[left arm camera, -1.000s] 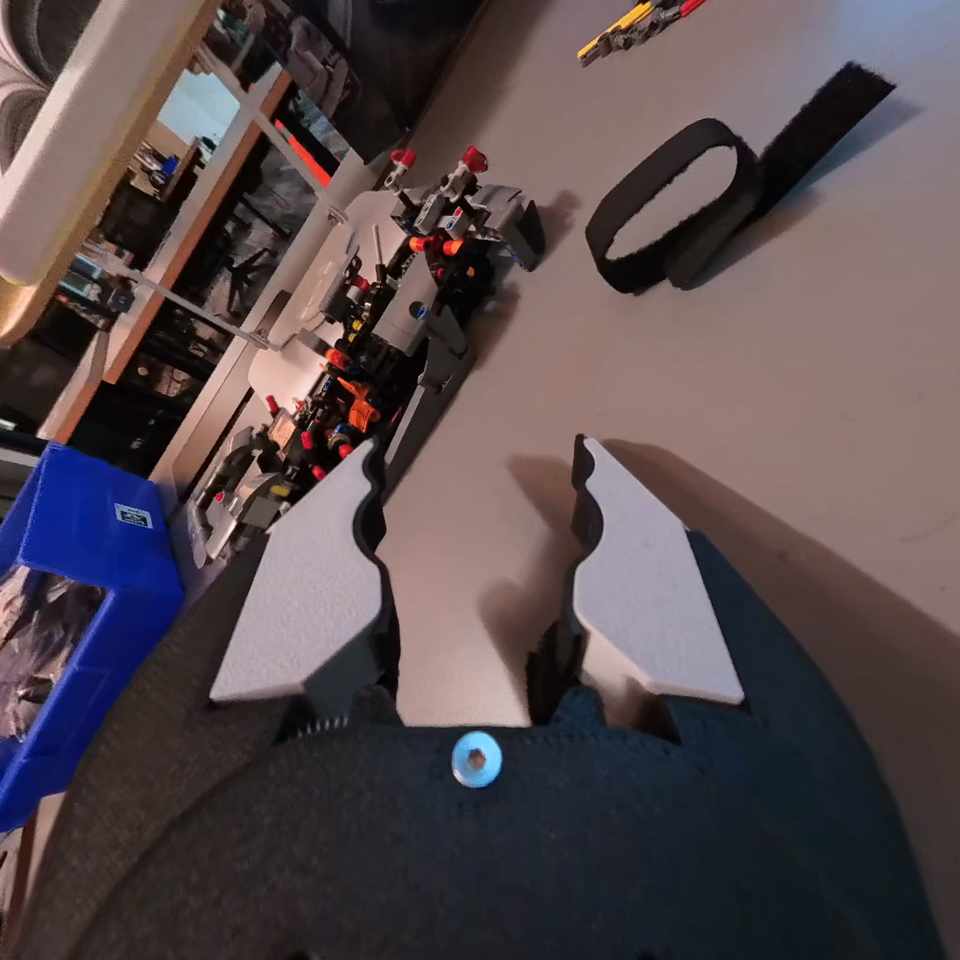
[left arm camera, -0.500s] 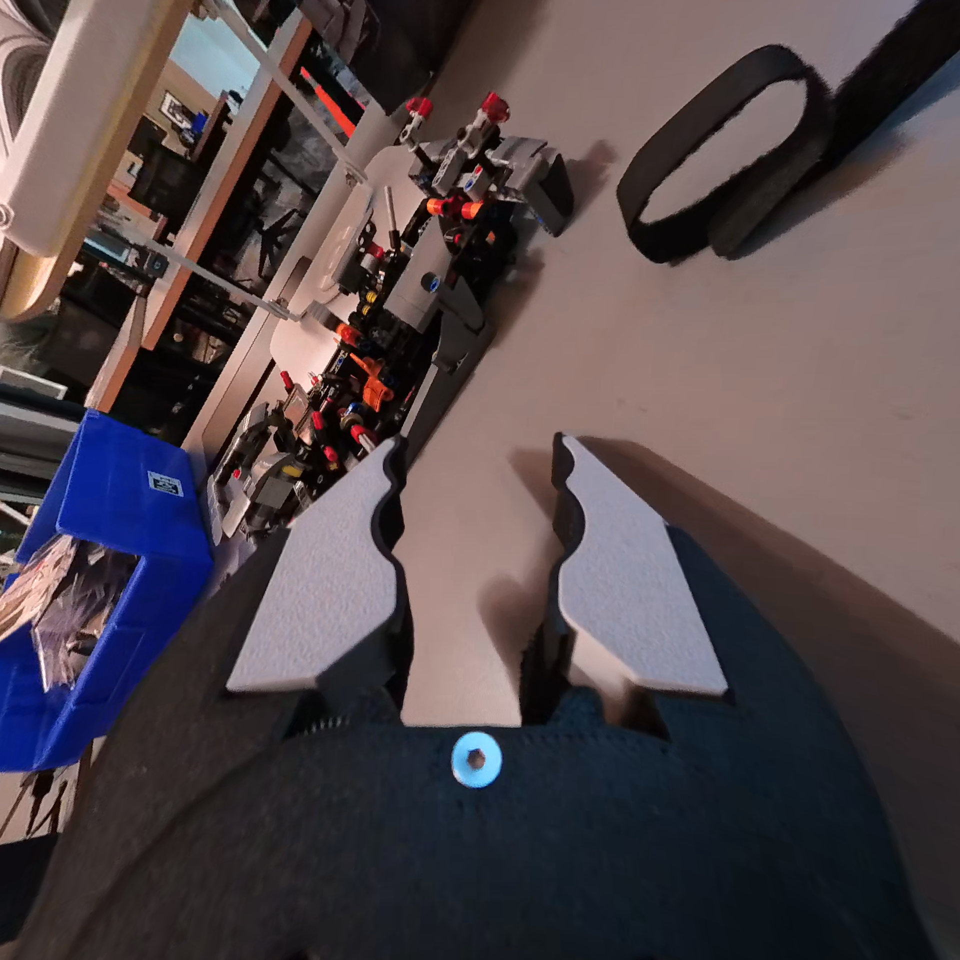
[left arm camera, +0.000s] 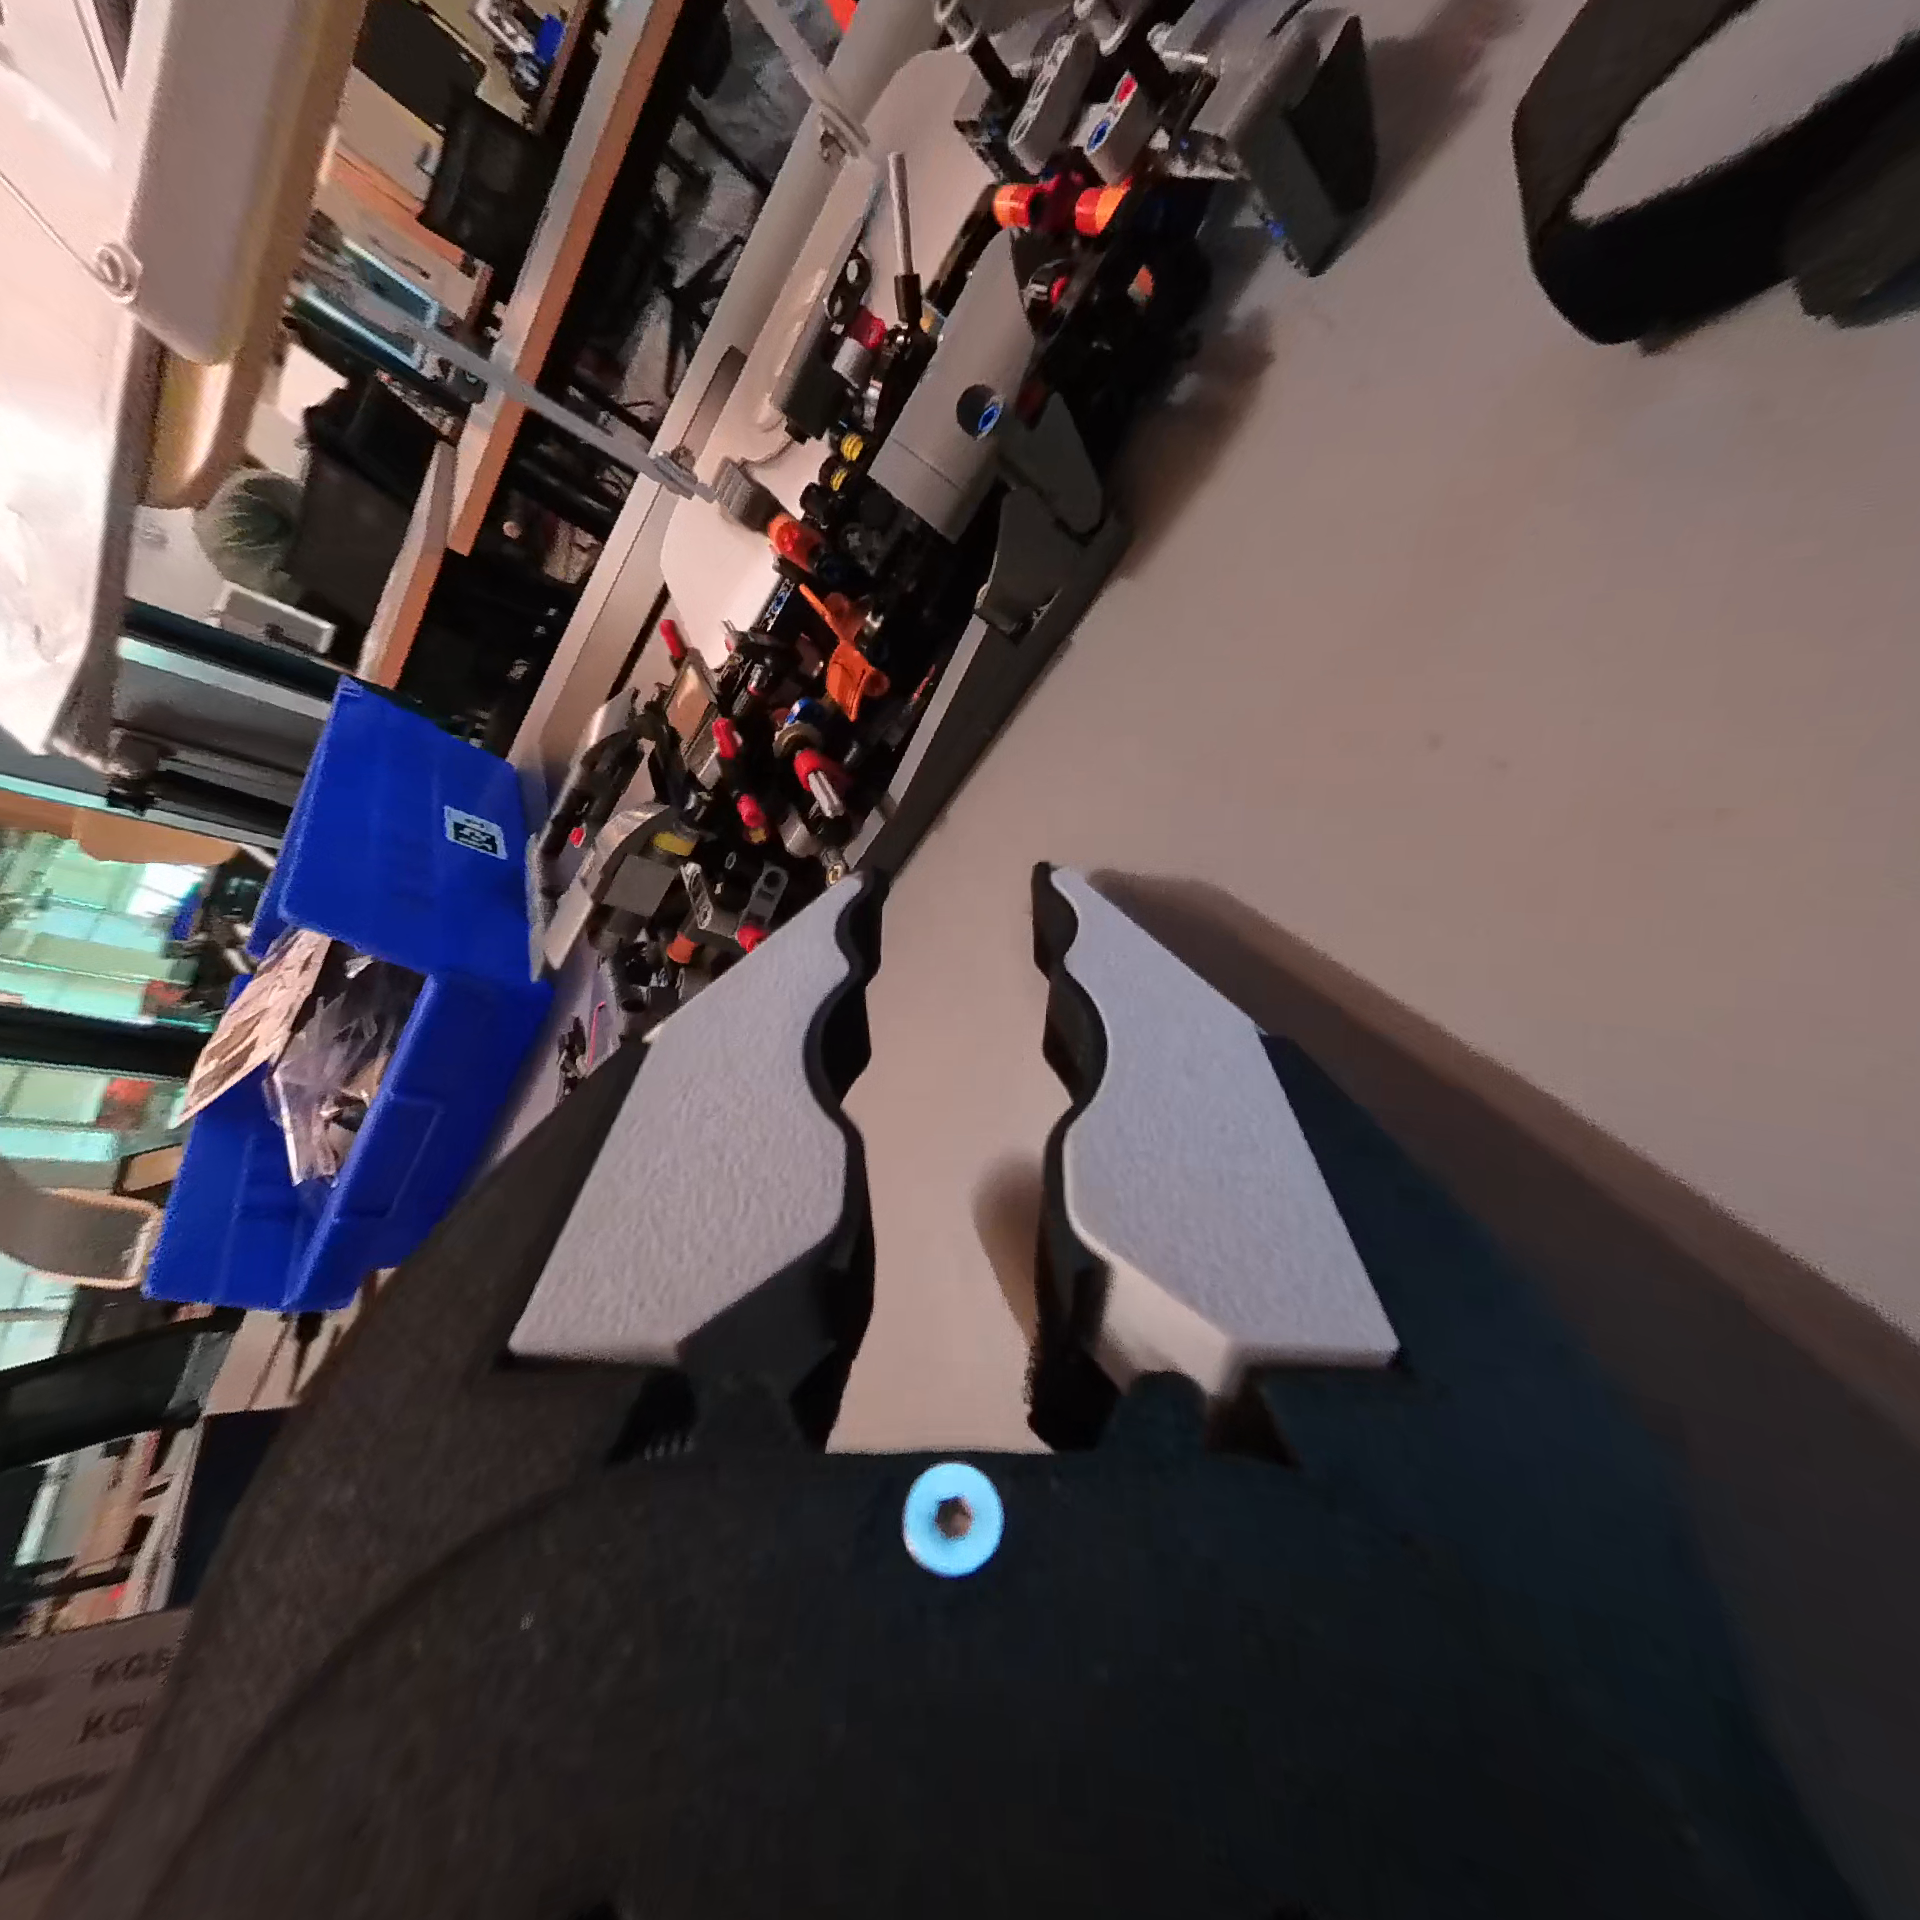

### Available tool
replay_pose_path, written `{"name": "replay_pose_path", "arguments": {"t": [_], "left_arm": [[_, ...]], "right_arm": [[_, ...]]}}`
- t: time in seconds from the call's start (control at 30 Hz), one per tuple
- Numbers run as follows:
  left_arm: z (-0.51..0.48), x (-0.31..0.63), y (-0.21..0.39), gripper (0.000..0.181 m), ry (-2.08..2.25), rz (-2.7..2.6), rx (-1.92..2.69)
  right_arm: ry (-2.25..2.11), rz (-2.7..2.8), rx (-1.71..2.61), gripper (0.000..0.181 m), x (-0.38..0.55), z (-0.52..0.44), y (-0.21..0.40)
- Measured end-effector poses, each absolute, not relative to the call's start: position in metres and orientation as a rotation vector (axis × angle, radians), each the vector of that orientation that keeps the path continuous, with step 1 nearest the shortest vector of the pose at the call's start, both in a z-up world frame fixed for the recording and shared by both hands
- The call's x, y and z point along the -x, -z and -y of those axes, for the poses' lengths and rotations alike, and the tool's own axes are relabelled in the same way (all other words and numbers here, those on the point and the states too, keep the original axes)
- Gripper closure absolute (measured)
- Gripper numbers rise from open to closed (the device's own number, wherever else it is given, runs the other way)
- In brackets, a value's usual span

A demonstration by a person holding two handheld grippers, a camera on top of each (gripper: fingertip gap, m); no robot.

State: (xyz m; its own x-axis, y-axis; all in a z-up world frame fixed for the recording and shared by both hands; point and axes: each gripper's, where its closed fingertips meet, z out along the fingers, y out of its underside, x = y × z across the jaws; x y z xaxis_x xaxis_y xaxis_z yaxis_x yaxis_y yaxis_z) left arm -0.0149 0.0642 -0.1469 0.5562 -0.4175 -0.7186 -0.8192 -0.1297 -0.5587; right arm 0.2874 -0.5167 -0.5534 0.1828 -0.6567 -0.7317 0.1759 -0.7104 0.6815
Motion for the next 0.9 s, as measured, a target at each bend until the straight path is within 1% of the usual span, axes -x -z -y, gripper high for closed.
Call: {"name": "replay_pose_path", "arguments": {"t": [0.1, 0.17, 0.27, 0.4, 0.47, 0.57, 0.63, 0.9], "left_arm": [[-0.065, 0.017, 0.147, 0.155, -0.512, -1.024, 1.749], [-0.065, 0.017, 0.148, 0.160, -0.551, -1.036, 1.734], [-0.065, 0.017, 0.148, 0.160, -0.549, -1.035, 1.738], [-0.065, 0.017, 0.148, 0.160, -0.549, -1.033, 1.739], [-0.066, 0.018, 0.148, 0.160, -0.549, -1.030, 1.743], [-0.066, 0.018, 0.149, 0.163, -0.557, -1.031, 1.747], [-0.067, 0.019, 0.150, 0.164, -0.565, -1.030, 1.751], [-0.068, 0.020, 0.151, 0.167, -0.595, -1.029, 1.751]], "right_arm": [[1.570, 0.430, -1.817, 0.181, -0.288, 0.516, 0.562], [1.586, 0.423, -1.765, 0.181, -0.290, 0.510, 0.558], [1.655, 0.351, -1.518, 0.181, -0.286, 0.509, 0.511], [1.646, 0.330, -1.524, 0.181, -0.287, 0.510, 0.501], [1.625, 0.288, -1.544, 0.181, -0.285, 0.514, 0.507], [1.570, 0.303, -1.768, 0.181, -0.285, 0.506, 0.545], [1.612, 0.310, -1.717, 0.181, -0.284, 0.507, 0.548], [1.698, 0.368, -1.792, 0.179, -0.281, 0.515, 0.552]]}}
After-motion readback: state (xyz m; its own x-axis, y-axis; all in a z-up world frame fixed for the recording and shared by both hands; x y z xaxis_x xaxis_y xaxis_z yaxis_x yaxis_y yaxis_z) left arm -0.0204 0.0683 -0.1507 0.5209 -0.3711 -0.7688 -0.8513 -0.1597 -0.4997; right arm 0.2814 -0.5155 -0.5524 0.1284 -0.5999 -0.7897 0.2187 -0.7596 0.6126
